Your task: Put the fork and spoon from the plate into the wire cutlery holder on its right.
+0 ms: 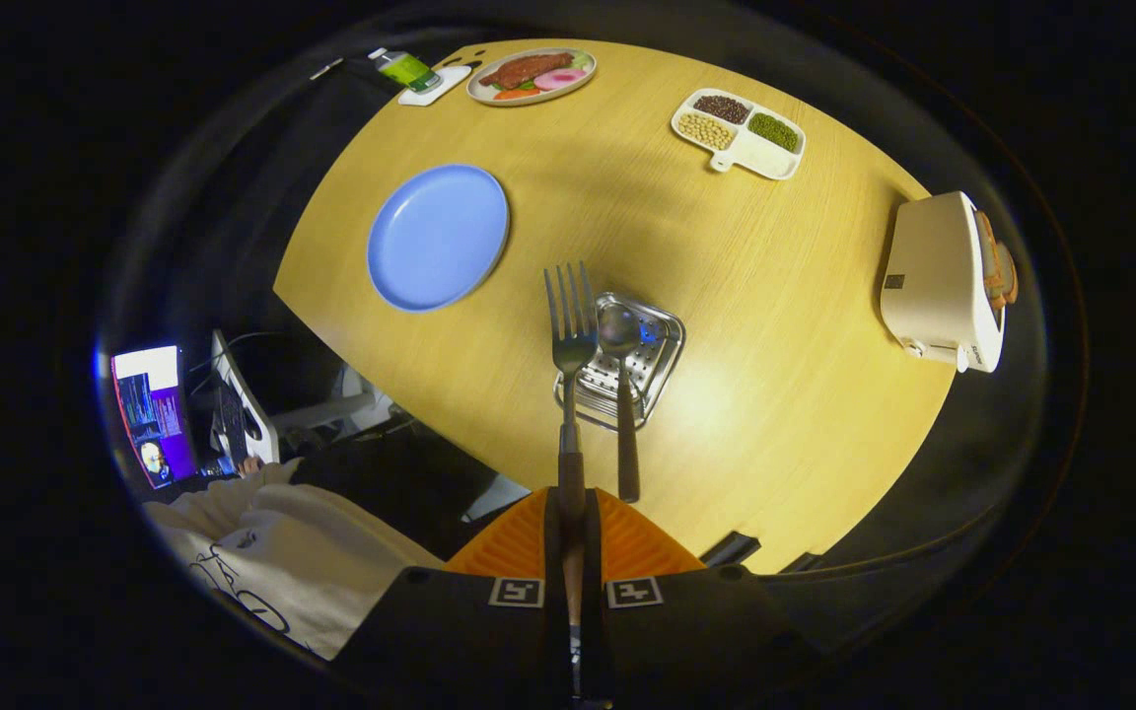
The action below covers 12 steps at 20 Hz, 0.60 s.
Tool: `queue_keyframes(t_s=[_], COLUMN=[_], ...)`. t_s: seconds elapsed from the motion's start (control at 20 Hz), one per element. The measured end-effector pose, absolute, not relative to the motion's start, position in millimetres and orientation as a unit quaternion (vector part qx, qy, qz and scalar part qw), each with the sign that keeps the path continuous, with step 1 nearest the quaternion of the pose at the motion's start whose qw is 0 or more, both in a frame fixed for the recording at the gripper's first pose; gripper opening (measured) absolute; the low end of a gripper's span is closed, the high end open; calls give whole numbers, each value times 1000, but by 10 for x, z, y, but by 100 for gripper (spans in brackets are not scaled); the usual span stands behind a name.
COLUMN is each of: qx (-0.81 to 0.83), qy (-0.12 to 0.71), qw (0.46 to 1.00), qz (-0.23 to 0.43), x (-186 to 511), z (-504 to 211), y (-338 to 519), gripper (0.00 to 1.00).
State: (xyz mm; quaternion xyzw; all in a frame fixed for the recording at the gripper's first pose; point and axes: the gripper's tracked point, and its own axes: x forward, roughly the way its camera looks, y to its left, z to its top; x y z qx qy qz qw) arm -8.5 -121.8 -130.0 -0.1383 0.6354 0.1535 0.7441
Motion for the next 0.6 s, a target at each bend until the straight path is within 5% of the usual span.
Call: queue_keyframes(t_s=[0.6], qx=[-237], qy=[725], qw=[631], qz=[142], x=[139], z=[-1632], y=[-1700], gripper=[9])
